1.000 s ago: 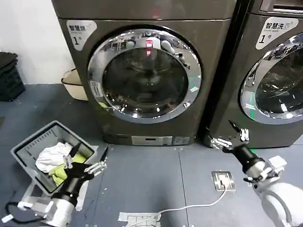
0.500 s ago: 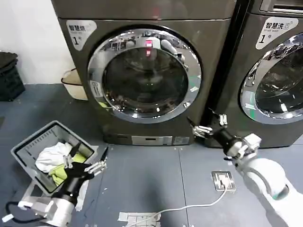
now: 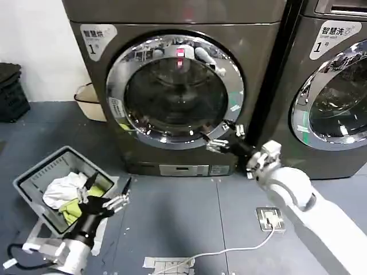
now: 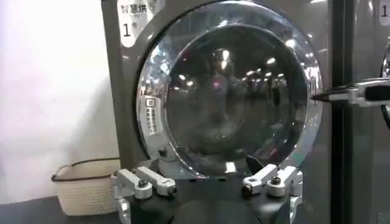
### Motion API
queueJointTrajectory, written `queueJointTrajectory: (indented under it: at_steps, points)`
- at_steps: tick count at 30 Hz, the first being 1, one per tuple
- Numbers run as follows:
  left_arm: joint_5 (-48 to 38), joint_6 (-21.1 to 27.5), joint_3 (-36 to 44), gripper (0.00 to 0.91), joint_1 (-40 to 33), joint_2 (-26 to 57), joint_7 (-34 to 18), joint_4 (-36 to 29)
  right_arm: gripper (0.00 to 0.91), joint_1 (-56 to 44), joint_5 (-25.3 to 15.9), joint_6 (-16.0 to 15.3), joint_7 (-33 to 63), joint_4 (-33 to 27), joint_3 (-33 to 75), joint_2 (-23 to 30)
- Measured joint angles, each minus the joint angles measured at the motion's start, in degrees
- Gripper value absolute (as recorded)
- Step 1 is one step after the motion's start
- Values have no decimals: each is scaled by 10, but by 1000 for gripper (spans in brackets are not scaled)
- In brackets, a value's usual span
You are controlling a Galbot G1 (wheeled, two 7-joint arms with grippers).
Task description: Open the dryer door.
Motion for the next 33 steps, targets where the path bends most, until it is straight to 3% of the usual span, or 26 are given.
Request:
queueJointTrajectory:
  at_steps: [33]
  points:
    - [-1,1,-2,907,-11,1,0,11,907,163,-19,6,-1,-189,-152,145]
